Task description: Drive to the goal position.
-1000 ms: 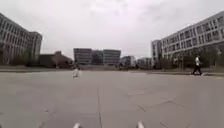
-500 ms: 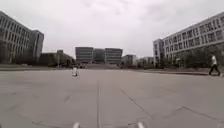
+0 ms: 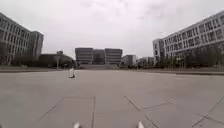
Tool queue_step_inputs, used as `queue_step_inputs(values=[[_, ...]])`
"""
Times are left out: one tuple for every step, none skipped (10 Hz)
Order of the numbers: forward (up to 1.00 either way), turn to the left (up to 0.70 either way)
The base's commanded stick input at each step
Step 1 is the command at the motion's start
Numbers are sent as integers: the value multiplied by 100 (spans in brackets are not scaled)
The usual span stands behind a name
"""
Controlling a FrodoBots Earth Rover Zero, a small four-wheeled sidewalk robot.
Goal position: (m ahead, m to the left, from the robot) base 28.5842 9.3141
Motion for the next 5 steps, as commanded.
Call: queue_step_inputs(values=[[85, 0], [85, 0], [85, 0], [85, 0], [85, 0]])
